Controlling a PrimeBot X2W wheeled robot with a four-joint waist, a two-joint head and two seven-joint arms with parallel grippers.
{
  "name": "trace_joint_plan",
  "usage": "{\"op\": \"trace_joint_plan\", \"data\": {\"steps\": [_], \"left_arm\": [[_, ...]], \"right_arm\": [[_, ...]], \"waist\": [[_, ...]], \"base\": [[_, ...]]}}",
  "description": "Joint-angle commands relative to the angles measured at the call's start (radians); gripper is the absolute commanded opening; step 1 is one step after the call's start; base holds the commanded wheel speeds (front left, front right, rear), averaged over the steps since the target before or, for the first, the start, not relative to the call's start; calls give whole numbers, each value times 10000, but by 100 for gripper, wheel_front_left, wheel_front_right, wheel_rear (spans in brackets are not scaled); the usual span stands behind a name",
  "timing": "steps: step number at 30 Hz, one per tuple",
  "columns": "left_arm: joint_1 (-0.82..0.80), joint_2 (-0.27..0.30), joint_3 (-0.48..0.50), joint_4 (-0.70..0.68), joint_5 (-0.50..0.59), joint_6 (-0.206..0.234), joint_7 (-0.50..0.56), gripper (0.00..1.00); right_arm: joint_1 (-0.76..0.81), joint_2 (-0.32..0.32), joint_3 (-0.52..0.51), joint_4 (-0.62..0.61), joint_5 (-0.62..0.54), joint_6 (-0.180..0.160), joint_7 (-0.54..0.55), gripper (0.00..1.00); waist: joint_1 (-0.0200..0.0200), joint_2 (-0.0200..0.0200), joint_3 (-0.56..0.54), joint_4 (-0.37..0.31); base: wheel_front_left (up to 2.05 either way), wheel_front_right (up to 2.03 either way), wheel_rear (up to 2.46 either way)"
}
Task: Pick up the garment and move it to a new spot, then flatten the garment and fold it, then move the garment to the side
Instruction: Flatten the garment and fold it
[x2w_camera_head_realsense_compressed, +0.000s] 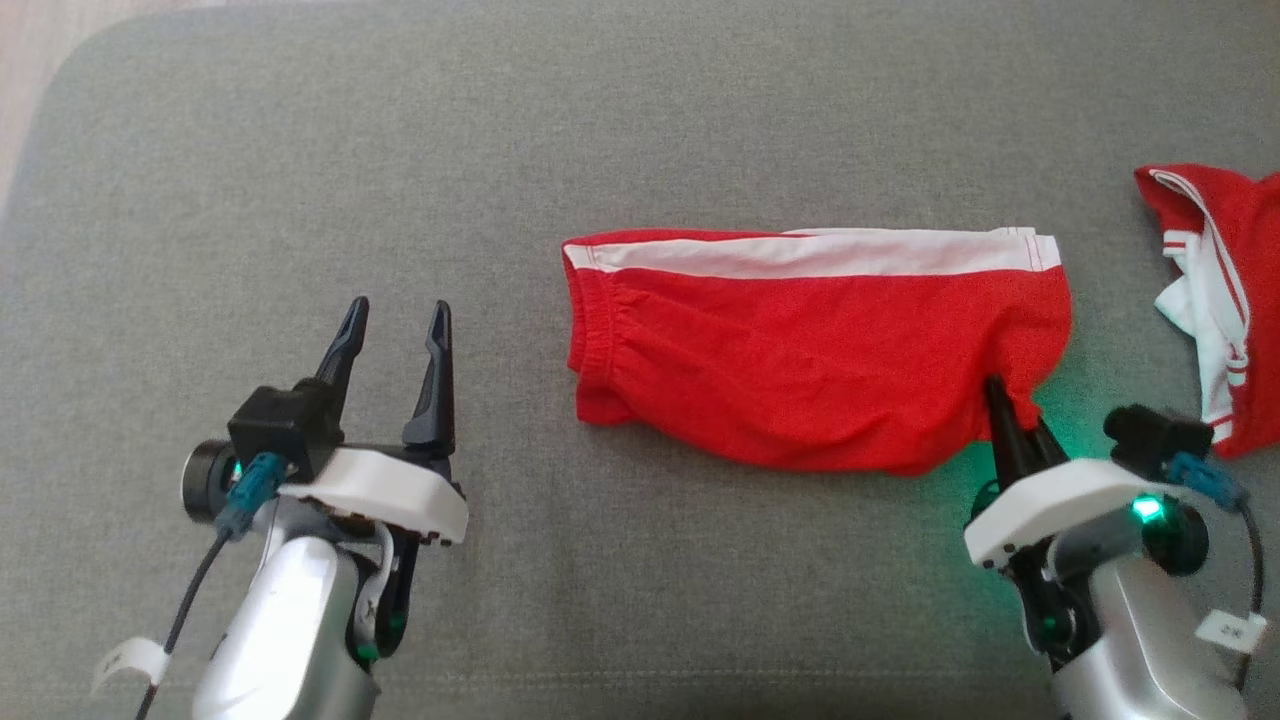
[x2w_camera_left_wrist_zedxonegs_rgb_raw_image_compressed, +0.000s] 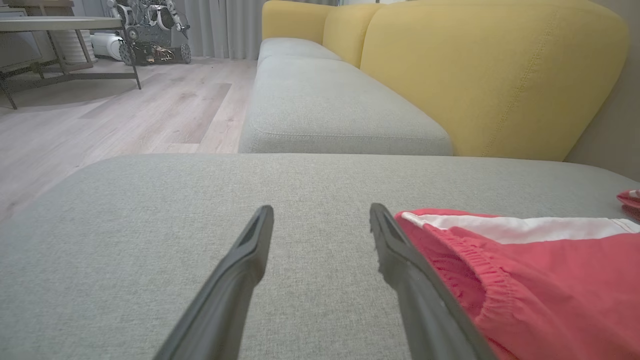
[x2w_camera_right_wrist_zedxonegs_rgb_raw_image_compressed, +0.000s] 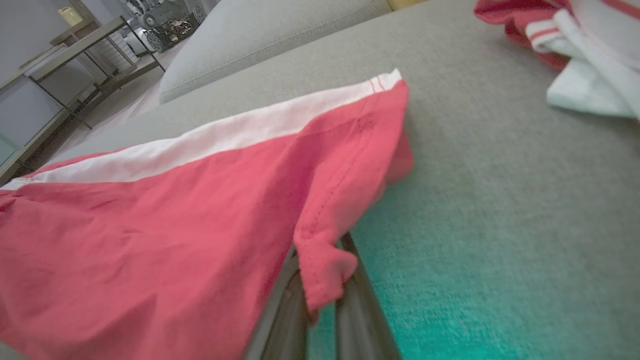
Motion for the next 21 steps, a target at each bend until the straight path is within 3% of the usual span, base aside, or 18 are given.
{"op": "trace_joint_plan", "data": {"steps": [1, 6, 11, 21], "left_arm": [[-189, 228, 319, -312, -76, 73, -22, 100], [-121, 213, 254, -291, -123, 96, 7, 100], [-104, 162, 155, -249, -178, 74, 15, 100], [-197, 7, -5, -165, -260, 48, -31, 100]], "right_arm": [[-96, 83, 284, -545, -136, -7, 130, 0], [-631, 108, 1254, -1683, -620, -7, 912, 0], [-1398, 130, 2978, -2376, -605, -7, 1676, 0], [-1950, 146, 5610, -1542, 888, -7, 1904, 0]], "waist": [[0, 0, -61, 33], [0, 0, -298, 106], [0, 0, -491, 318], [0, 0, -449, 948]], "base": [[0, 0, 0], [0, 0, 0], [0, 0, 0], [0, 0, 0]]}}
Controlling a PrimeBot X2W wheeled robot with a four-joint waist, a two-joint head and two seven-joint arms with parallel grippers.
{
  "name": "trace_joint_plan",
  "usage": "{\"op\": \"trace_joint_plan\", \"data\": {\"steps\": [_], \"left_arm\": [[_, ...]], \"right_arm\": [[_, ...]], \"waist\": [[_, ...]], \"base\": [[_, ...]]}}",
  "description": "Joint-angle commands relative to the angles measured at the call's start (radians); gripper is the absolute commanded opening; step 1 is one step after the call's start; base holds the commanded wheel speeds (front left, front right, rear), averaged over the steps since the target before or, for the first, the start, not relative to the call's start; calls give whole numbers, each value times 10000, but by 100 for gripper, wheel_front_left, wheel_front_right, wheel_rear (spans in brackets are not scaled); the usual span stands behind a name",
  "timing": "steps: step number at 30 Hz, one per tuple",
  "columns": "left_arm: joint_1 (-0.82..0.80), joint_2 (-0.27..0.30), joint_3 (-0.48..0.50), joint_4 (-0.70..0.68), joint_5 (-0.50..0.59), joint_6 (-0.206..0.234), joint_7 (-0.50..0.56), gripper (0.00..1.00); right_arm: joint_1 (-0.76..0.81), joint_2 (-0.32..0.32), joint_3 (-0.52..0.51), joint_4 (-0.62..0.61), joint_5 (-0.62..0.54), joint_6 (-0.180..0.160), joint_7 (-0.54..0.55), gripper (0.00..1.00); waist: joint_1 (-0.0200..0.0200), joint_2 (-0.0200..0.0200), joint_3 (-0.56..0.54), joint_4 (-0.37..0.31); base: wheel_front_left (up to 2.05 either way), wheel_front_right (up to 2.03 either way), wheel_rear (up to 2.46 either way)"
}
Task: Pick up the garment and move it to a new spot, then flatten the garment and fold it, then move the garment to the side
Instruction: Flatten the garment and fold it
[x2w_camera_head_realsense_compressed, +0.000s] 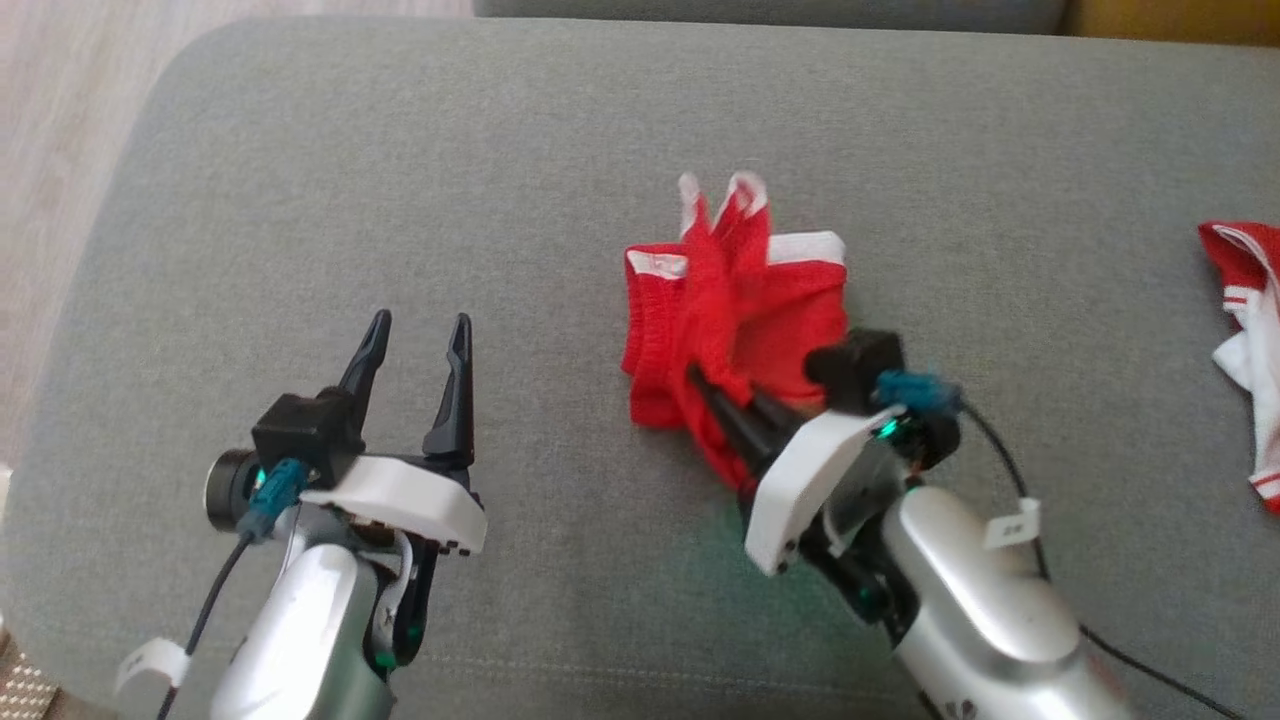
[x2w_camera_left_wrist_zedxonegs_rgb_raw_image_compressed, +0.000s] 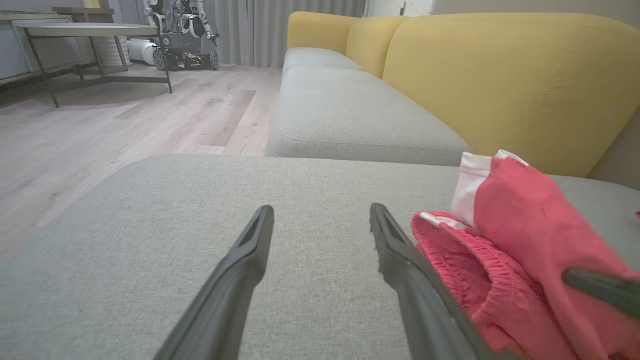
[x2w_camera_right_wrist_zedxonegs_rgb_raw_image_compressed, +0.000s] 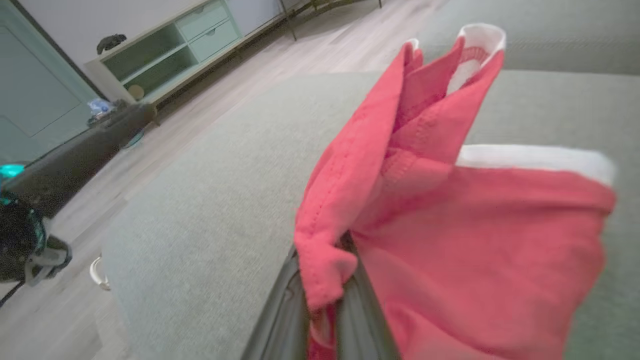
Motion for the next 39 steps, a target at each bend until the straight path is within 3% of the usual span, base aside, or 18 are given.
{"op": "trace_joint_plan", "data": {"steps": [1, 5, 6, 7, 13, 18, 24, 31, 39], "left_arm": [[-229, 99, 328, -286, -103, -12, -49, 100], [-223, 110, 350, -268, -119, 11, -66, 100], [-219, 117, 359, -264, -122, 20, -71, 100], [-213, 126, 366, -262, -123, 29, -76, 100], [-237, 181, 388, -255, -132, 58, -94, 100], [-244, 236, 414, -313, -133, 100, -105, 100], [-196, 349, 453, -416, -116, 171, -114, 100], [-44, 580, 479, -597, -57, 271, -100, 100], [281, 832, 483, -984, -9, 432, 38, 100]], "right_arm": [[-223, 160, 362, -158, 105, -7, -105, 0], [-258, 160, 718, 135, 200, -7, -316, 2], [-286, 160, 786, 200, 212, -7, -410, 38], [-329, 161, 812, 252, 164, -7, -543, 100], [-579, 161, 898, 70, 136, -7, -1450, 100], [-542, 161, 348, -375, -242, -7, -2144, 100], [101, 87, -1650, -1178, -1167, -7, -2729, 100], [1302, -123, -4013, -2131, -2230, -7, -2680, 100], [2566, -118, -5448, -3050, -2854, -7, -2284, 100]], "waist": [[0, -1, 44, 62], [0, -1, 84, 58], [0, -1, 92, 39], [0, -1, 96, 14], [0, -1, 92, -187], [0, -1, 98, -400], [0, -1, 65, -659], [0, -1, -107, -890], [0, -1, -321, -1031]], "base": [[0, 0, 0], [0, 0, 0], [0, 0, 0], [0, 0, 0], [0, 0, 0], [0, 0, 0], [0, 0, 0], [0, 0, 0], [0, 0, 0]]}}
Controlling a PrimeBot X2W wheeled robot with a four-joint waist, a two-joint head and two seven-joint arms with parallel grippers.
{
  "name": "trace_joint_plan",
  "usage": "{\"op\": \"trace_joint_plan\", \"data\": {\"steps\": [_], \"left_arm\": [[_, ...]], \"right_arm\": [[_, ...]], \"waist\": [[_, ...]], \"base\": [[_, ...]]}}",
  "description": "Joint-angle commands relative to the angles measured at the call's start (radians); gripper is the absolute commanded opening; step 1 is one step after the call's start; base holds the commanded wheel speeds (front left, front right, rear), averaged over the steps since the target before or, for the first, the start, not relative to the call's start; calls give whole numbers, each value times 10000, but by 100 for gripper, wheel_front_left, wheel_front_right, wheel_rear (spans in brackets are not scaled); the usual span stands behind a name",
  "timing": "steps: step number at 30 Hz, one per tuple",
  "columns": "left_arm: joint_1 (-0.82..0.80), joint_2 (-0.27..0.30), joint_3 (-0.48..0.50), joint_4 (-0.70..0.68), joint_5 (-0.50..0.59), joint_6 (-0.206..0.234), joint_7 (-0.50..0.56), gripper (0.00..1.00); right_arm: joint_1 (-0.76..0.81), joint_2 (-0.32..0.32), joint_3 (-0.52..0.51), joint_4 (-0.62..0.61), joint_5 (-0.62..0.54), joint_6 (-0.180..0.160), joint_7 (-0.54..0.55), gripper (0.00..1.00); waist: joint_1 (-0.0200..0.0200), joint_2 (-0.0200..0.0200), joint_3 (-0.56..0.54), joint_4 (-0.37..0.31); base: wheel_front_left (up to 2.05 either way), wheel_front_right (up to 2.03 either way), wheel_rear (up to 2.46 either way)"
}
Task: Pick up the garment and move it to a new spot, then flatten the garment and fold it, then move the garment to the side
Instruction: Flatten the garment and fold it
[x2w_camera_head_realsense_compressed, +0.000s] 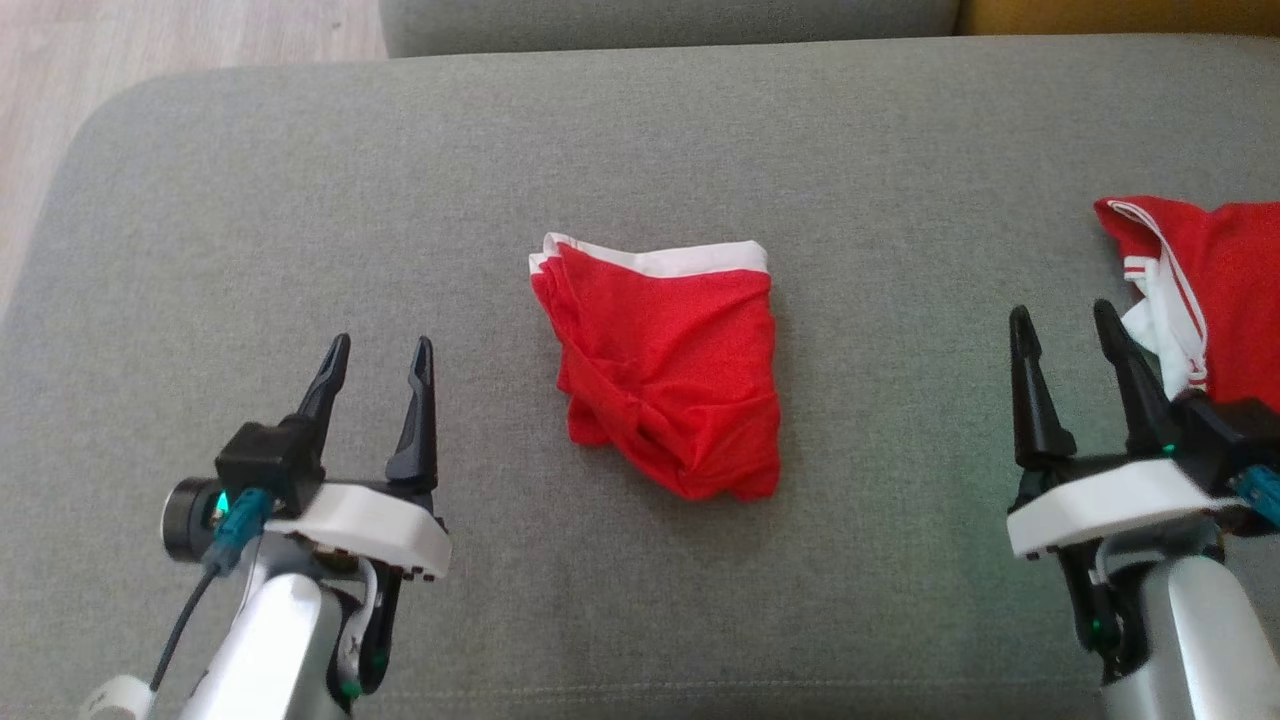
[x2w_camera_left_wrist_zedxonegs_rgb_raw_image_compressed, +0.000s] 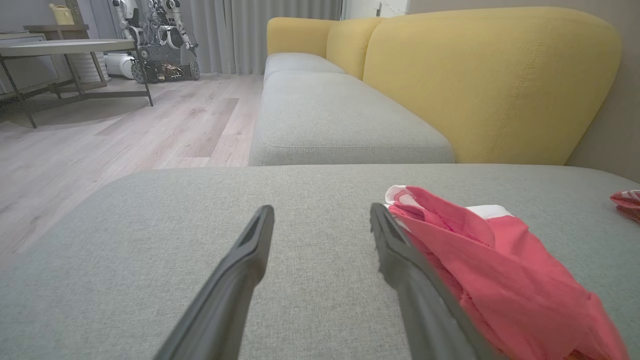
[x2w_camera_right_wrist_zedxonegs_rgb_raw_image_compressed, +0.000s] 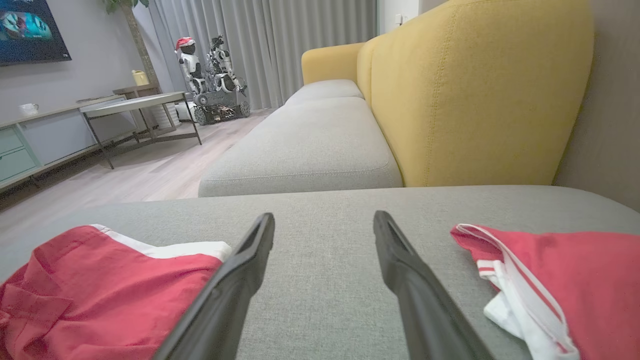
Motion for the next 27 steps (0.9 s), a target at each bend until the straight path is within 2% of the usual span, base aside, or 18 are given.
{"op": "trace_joint_plan", "data": {"steps": [1, 20, 21, 24, 27], "left_arm": [[-248, 273, 429, -453, 69, 73, 58, 100], [-85, 382, 242, -773, 30, 230, 242, 100], [-95, 388, 233, -778, 24, 226, 241, 100], [-153, 399, 201, -785, 21, 221, 241, 100], [-274, 380, 137, -772, 26, 192, 240, 100]], "right_arm": [[-62, -6, 126, -560, -85, -7, 110, 100], [176, 157, 22, -1176, -281, -7, 527, 100], [160, 160, 59, -1135, -246, -7, 579, 0], [-29, 154, 288, -924, -175, -7, 658, 0], [-364, 156, 976, -532, -33, -7, 655, 0]], "waist": [[0, -1, -25, -36], [0, -1, -52, 12], [0, -1, -39, 24], [0, -1, 27, 66], [0, -1, 126, 158]], "base": [[0, 0, 0], [0, 0, 0], [0, 0, 0], [0, 0, 0], [0, 0, 0]]}}
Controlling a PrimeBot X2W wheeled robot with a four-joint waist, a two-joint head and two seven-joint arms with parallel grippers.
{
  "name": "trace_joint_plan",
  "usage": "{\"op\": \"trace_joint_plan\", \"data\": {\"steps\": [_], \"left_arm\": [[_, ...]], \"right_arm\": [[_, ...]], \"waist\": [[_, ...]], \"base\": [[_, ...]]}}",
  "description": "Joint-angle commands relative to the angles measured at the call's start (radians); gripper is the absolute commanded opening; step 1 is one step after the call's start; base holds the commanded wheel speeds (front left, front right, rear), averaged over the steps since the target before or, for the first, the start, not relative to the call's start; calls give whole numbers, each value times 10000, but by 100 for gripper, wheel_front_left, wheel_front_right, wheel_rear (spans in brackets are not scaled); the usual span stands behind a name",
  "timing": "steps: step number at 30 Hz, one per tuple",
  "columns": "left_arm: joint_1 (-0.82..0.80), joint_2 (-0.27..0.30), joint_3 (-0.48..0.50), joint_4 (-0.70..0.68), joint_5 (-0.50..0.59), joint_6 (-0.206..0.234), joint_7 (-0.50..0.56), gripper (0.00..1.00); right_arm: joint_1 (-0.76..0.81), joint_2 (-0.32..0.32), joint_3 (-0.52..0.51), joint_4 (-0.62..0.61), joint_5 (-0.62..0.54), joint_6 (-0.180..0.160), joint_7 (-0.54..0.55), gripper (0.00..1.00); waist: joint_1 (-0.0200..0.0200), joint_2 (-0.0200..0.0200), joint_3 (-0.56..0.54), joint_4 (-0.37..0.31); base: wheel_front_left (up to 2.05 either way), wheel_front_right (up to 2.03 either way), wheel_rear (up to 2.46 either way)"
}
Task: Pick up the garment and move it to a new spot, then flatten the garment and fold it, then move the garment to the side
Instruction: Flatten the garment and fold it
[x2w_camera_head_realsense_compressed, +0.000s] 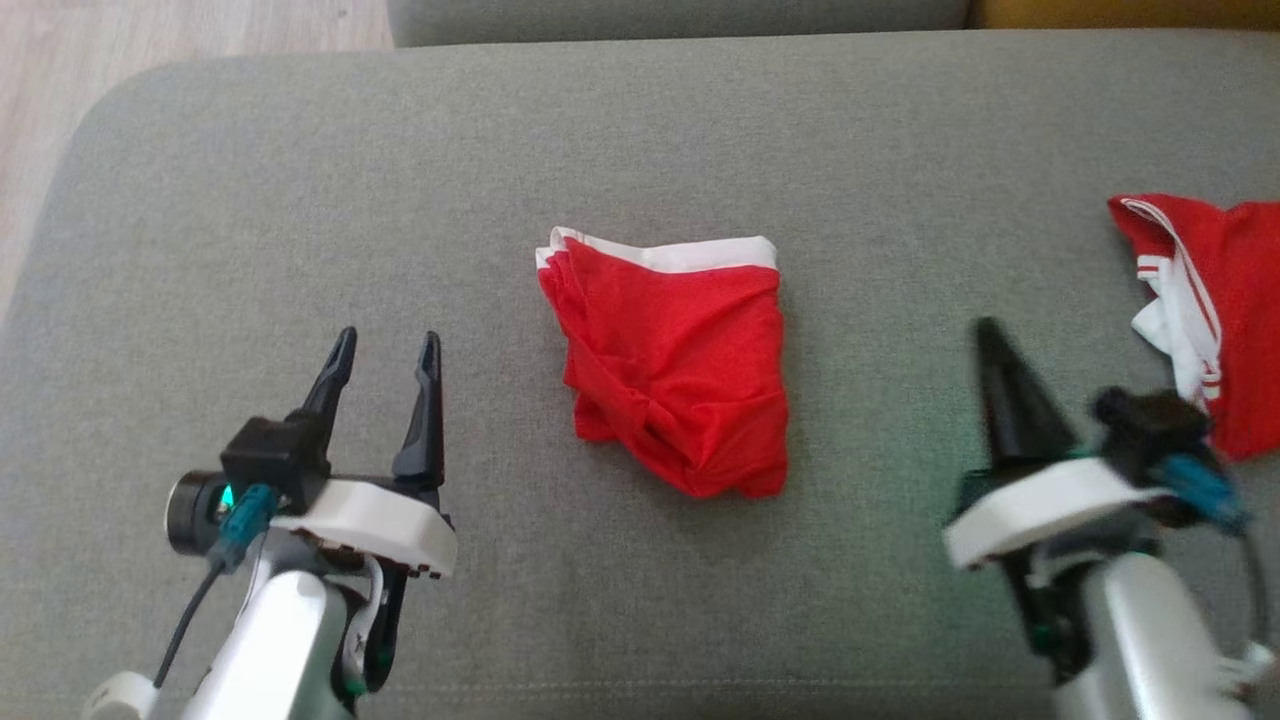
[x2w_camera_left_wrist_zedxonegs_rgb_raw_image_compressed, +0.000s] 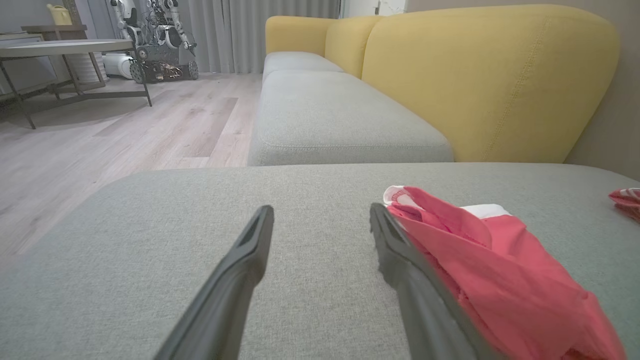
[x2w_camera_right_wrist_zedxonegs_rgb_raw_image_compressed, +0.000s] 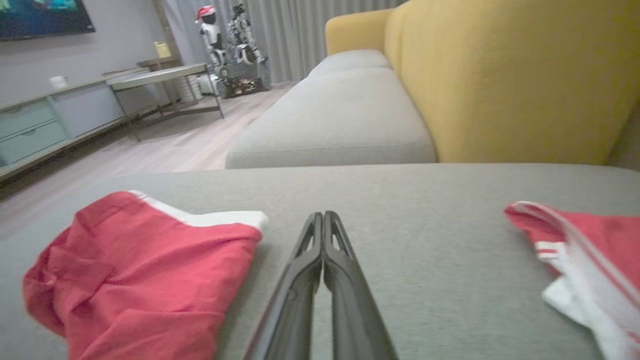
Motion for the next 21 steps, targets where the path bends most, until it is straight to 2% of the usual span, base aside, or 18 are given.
{"op": "trace_joint_plan", "data": {"steps": [1, 9, 15, 21], "left_arm": [[-374, 239, 272, -355, 28, 16, -10, 100], [-750, 73, 96, -238, 9, -79, -84, 100], [-974, -84, -22, -67, -13, -158, -182, 100], [-1049, -128, -8, 58, -36, -162, -265, 100]], "right_arm": [[-642, 17, 585, -182, 103, -7, -9, 0], [-2304, 81, 3700, 2145, 1237, -7, -350, 0], [-3503, 111, 4941, 4195, 2004, -7, -636, 0], [-4204, 118, 6105, 5237, 2928, -7, -970, 0]], "waist": [[0, 0, 58, 66], [0, 0, 430, 530], [0, 0, 679, 911], [0, 0, 761, 1016]], "base": [[0, 0, 0], [0, 0, 0], [0, 0, 0], [0, 0, 0]]}}
